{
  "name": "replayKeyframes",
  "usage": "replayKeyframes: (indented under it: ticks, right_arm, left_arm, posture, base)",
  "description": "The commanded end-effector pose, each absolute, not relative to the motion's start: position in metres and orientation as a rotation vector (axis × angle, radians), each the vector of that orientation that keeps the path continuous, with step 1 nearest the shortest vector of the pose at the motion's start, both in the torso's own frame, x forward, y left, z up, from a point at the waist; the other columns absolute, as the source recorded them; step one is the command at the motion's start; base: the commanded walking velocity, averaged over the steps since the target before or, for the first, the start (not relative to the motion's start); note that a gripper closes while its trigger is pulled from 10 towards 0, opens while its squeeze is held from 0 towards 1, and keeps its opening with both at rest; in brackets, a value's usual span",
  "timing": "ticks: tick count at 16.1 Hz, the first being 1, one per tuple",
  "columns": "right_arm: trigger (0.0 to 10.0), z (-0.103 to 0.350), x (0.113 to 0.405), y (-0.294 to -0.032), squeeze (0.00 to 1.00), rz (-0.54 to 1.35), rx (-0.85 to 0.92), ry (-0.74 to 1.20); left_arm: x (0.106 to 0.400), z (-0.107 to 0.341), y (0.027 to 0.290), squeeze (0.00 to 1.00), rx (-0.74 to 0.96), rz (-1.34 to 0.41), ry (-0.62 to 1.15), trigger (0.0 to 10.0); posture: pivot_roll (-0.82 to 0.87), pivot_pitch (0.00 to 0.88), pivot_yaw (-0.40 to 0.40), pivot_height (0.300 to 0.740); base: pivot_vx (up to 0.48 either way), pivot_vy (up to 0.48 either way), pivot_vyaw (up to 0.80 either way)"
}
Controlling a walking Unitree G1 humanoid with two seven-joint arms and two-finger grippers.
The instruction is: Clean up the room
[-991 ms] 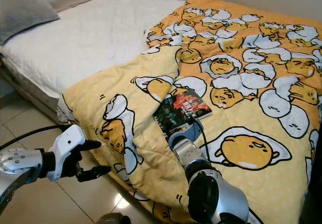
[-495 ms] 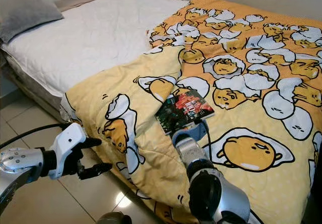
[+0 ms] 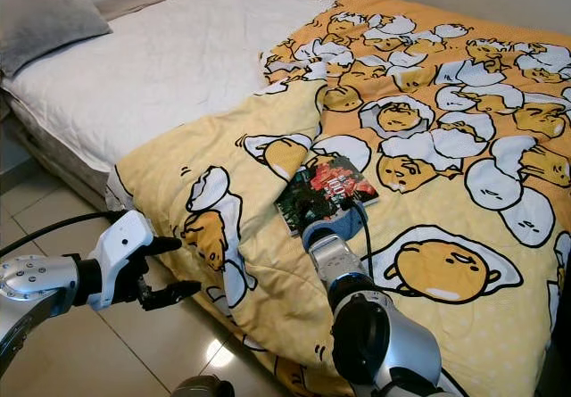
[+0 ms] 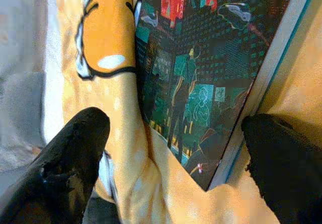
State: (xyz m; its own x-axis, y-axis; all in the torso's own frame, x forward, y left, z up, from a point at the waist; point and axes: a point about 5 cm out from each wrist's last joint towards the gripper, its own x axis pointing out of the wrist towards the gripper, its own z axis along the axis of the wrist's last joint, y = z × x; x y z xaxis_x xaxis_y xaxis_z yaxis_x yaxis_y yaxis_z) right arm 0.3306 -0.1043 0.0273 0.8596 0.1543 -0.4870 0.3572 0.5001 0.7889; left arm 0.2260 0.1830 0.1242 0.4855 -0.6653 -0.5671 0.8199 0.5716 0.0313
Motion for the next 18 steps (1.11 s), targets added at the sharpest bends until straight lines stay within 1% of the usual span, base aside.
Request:
replayKeyframes:
  ticks: [1, 3, 8, 11, 14, 18]
  right_arm:
    - [10.0, 0.030, 0.333, -0.098, 0.00, -0.116, 1.012, 0.564]
    - [10.0, 0.029, 0.332, -0.098, 0.00, -0.119, 0.995, 0.562]
    - [10.0, 0.027, 0.330, -0.096, 0.00, -0.116, 1.009, 0.563]
    - [10.0, 0.022, 0.325, -0.093, 0.00, -0.099, 0.947, 0.598]
    - [10.0, 0.017, 0.321, -0.095, 0.00, -0.108, 0.947, 0.604]
    - [10.0, 0.019, 0.323, -0.094, 0.00, -0.101, 0.965, 0.593]
  left_arm:
    - [0.225, 0.128, 0.187, 0.80, 0.324, -0.904, 0.540, 10.0]
    - [0.223, 0.130, 0.189, 0.80, 0.329, -0.907, 0.547, 10.0]
    - [0.220, 0.139, 0.187, 0.80, 0.338, -0.911, 0.530, 10.0]
    - [0.212, 0.137, 0.181, 0.80, 0.323, -0.919, 0.541, 10.0]
    - [0.205, 0.135, 0.177, 0.80, 0.305, -0.925, 0.552, 10.0]
    - [0.203, 0.133, 0.176, 0.80, 0.300, -0.922, 0.560, 10.0]
  posture:
    - [0.32, 0.021, 0.078, 0.740]
    - [0.34, 0.037, 0.089, 0.740]
    - [0.38, 0.114, 0.108, 0.740]
    - [0.39, 0.153, 0.105, 0.740]
    - [0.38, 0.174, 0.100, 0.740]
    - [0.38, 0.177, 0.099, 0.740]
  base:
    - [0.000, 0.000, 0.00]
    - [0.000, 0.000, 0.00]
    - [0.000, 0.000, 0.00]
    - [0.000, 0.000, 0.00]
    - [0.000, 0.000, 0.00]
    - [0.000, 0.000, 0.00]
